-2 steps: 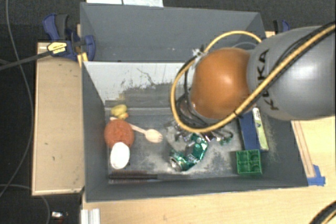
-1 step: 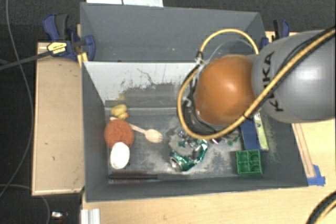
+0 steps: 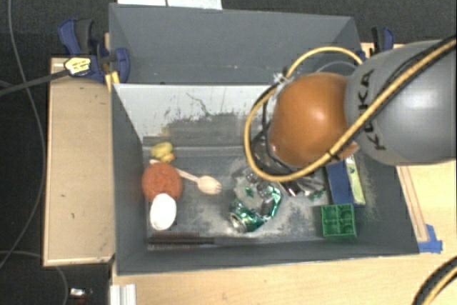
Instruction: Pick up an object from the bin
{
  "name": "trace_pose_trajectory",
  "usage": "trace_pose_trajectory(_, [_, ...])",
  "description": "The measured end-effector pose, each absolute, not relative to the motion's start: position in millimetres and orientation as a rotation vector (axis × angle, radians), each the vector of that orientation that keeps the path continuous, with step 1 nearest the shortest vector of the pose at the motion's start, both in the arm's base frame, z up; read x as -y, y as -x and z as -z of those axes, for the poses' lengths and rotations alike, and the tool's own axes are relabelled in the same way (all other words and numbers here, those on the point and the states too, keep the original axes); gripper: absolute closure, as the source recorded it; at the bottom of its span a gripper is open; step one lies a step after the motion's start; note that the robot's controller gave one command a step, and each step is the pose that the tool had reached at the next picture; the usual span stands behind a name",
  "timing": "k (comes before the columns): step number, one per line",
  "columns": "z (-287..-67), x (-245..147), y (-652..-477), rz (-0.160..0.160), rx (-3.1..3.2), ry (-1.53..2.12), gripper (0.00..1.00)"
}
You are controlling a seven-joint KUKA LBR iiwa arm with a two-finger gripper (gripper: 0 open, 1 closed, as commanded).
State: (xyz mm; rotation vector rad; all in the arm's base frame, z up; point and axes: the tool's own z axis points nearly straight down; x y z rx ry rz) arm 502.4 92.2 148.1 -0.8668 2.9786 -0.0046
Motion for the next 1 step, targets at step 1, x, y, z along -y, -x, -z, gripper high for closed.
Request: trace_pose_trajectory(1, [-155.3, -82.0, -493.9, -0.001, -3.03, 0.669, 1.0])
